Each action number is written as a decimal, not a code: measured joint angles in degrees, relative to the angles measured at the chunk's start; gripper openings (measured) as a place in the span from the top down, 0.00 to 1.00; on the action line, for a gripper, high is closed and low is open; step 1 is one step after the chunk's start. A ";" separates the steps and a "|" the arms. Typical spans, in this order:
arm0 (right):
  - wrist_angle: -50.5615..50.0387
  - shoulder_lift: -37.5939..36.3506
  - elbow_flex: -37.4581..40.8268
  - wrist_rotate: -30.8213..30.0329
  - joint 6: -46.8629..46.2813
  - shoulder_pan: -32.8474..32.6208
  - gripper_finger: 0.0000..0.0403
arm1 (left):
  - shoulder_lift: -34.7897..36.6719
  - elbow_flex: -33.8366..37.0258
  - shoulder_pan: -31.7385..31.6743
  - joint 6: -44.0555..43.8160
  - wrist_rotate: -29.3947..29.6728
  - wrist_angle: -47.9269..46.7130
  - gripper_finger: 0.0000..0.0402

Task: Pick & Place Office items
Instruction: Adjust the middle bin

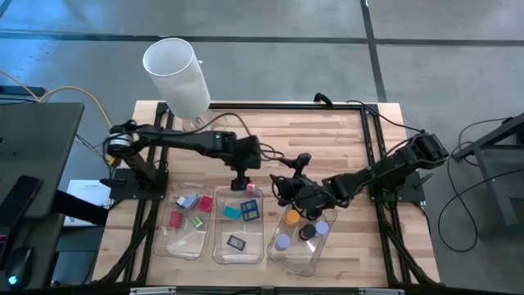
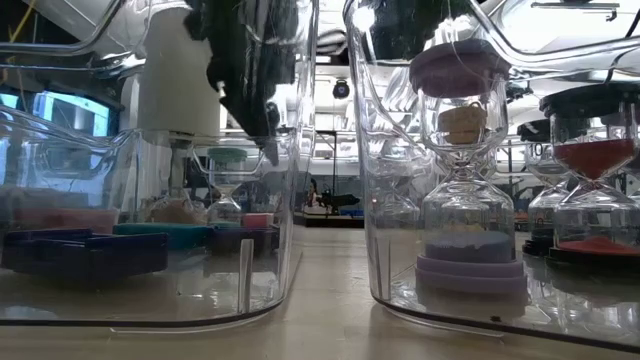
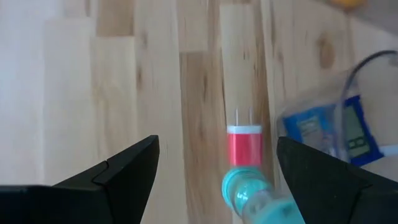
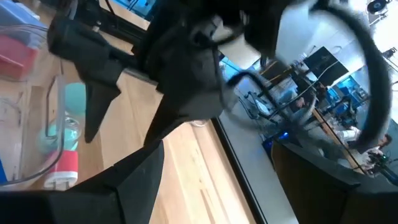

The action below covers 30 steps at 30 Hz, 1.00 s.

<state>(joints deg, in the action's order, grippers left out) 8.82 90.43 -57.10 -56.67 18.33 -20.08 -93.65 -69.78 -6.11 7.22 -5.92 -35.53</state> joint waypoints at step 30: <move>-3.21 -3.61 -0.02 0.24 -0.35 -0.55 0.29 | -11.76 -9.87 0.80 -2.95 0.43 -8.44 0.21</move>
<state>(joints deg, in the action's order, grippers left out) 5.61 86.82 -57.12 -56.42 17.98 -20.62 -105.41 -79.66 -5.31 4.27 -5.49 -43.97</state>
